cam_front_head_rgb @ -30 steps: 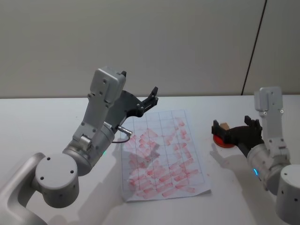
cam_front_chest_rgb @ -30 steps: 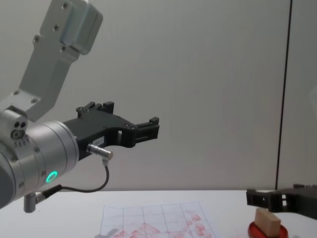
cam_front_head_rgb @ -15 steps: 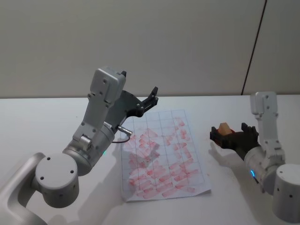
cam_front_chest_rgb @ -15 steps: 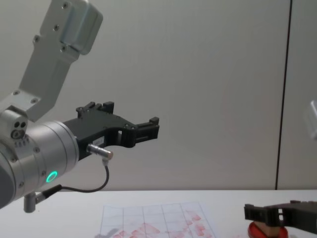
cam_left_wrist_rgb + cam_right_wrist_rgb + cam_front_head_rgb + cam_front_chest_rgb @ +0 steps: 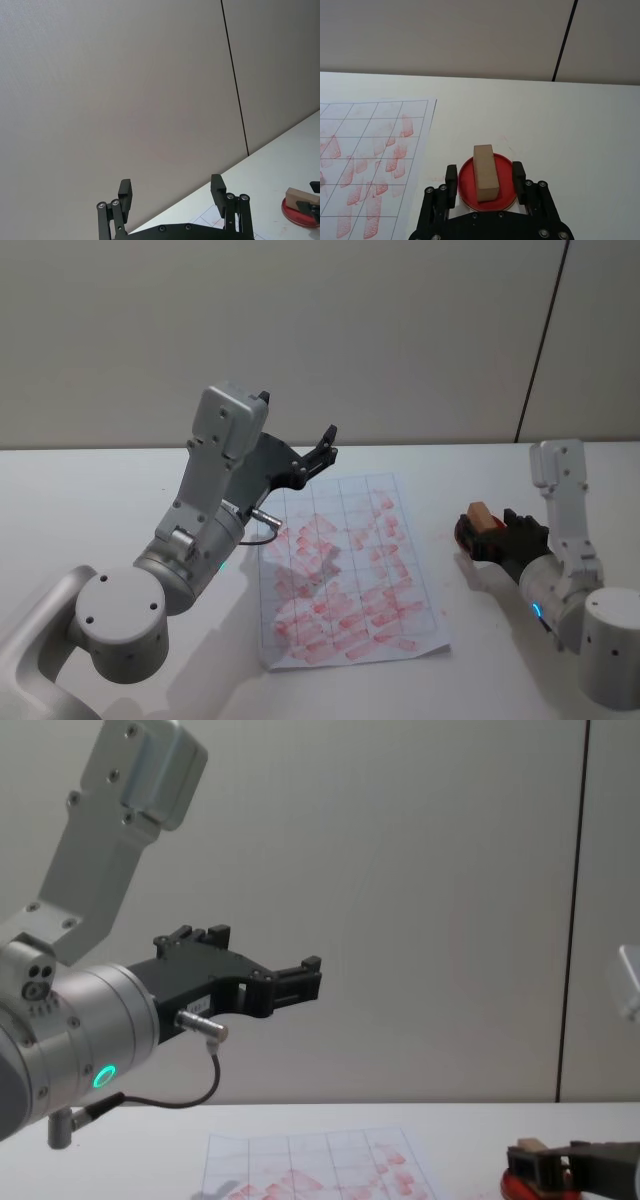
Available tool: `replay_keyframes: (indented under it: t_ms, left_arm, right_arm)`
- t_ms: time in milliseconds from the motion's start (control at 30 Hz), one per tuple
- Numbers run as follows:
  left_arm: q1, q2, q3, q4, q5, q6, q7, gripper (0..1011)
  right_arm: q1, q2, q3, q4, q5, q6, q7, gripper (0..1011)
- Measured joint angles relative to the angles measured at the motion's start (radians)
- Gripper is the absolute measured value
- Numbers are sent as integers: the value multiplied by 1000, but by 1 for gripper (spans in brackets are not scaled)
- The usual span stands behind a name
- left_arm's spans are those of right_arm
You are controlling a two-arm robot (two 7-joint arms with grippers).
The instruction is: Use the one hand to pick up the stamp and affix it onto the A4 paper.
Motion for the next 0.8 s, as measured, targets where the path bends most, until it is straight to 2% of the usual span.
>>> replay_keyframes:
  t_ms: [467, 533, 800]
  left_arm:
    - [0, 0, 0, 0, 0, 0, 0, 1001]
    - [0, 0, 0, 0, 0, 0, 0, 1001]
    - [0, 0, 0, 0, 0, 0, 0, 1001]
  right_arm:
    - [17, -7, 8, 34, -9, 1, 1, 253]
    - [19, -7, 8, 36, -10, 2, 1, 225]
    - [28, -14, 11, 53, -11, 19, -4, 223]
